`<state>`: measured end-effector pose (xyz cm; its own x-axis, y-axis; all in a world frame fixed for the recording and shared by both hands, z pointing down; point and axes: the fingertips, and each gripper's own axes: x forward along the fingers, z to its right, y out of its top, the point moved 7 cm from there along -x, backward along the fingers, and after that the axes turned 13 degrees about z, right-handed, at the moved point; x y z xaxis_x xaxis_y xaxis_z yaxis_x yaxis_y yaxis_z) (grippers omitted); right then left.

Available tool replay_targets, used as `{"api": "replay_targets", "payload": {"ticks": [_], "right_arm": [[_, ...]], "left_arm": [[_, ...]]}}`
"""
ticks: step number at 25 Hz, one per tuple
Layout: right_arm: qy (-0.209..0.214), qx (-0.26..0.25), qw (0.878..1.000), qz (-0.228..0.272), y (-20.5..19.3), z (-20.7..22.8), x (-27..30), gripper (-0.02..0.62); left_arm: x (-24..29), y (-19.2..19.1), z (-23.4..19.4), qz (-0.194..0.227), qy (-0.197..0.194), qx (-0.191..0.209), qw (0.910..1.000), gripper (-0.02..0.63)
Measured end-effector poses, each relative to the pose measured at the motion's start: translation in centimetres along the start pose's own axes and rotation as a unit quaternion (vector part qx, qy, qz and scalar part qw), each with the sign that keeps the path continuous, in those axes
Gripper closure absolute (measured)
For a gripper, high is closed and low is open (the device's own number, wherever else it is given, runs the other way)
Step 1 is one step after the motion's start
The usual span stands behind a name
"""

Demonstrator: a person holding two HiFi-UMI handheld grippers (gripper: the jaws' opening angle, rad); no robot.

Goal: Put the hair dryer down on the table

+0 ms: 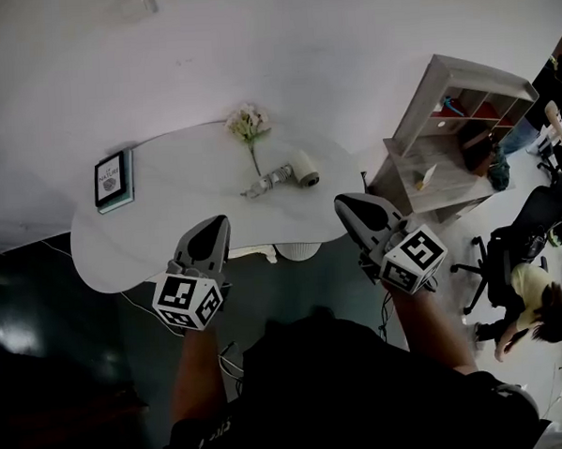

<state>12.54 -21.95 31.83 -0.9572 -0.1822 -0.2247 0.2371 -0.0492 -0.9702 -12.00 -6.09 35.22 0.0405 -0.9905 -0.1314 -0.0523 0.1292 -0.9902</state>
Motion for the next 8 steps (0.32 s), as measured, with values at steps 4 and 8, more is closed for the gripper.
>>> {"api": "replay_targets", "payload": {"ticks": [4, 8], "right_arm": [[0.005, -0.006, 1.000, 0.000, 0.1, 0.1, 0.3, 0.592], [0.004, 0.003, 1.000, -0.003, 0.0, -0.5, 0.8, 0.592]], "left_arm": [[0.4, 0.9, -0.2, -0.007, 0.002, 0.010, 0.9999, 0.598], [0.5, 1.3, -0.8, -0.012, 0.037, 0.024, 0.9990, 0.598]]}}
